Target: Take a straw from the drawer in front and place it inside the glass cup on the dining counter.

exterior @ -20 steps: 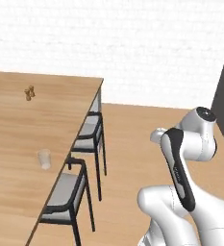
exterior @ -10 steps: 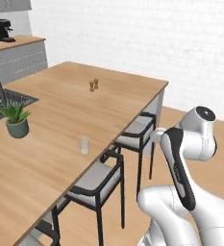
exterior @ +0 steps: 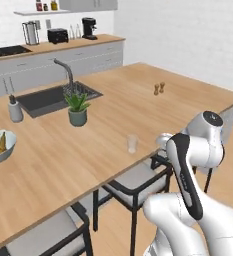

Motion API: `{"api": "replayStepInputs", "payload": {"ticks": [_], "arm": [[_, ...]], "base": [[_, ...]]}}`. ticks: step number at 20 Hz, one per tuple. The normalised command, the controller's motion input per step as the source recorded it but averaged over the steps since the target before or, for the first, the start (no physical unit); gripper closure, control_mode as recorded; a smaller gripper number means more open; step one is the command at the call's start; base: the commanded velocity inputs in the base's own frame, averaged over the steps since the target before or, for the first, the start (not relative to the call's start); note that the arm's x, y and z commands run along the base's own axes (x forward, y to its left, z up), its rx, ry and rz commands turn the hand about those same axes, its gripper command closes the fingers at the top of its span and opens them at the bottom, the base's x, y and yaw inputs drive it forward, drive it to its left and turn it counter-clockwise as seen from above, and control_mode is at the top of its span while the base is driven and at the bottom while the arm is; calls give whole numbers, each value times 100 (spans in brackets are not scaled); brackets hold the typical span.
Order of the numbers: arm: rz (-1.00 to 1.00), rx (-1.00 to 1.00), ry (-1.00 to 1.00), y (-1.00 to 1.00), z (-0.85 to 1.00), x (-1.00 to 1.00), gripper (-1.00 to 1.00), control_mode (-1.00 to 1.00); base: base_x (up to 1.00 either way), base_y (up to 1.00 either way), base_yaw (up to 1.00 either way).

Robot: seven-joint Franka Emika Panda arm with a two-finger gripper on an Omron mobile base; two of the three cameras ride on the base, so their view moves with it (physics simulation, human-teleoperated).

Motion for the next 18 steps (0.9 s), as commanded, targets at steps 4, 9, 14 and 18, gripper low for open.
{"api": "replayStepInputs", "payload": {"ticks": [4, 9, 14, 18], "arm": [[0, 0, 0, 0, 0, 0, 100, 100], [0, 0, 0, 0, 0, 0, 100, 100], [22, 0, 0, 0, 0, 6, 100, -100], [14, -10, -12, -2, 0, 7, 100, -100]], "base": [[39, 0, 55], [31, 0, 54], [8, 0, 19], [0, 0, 0]]}}
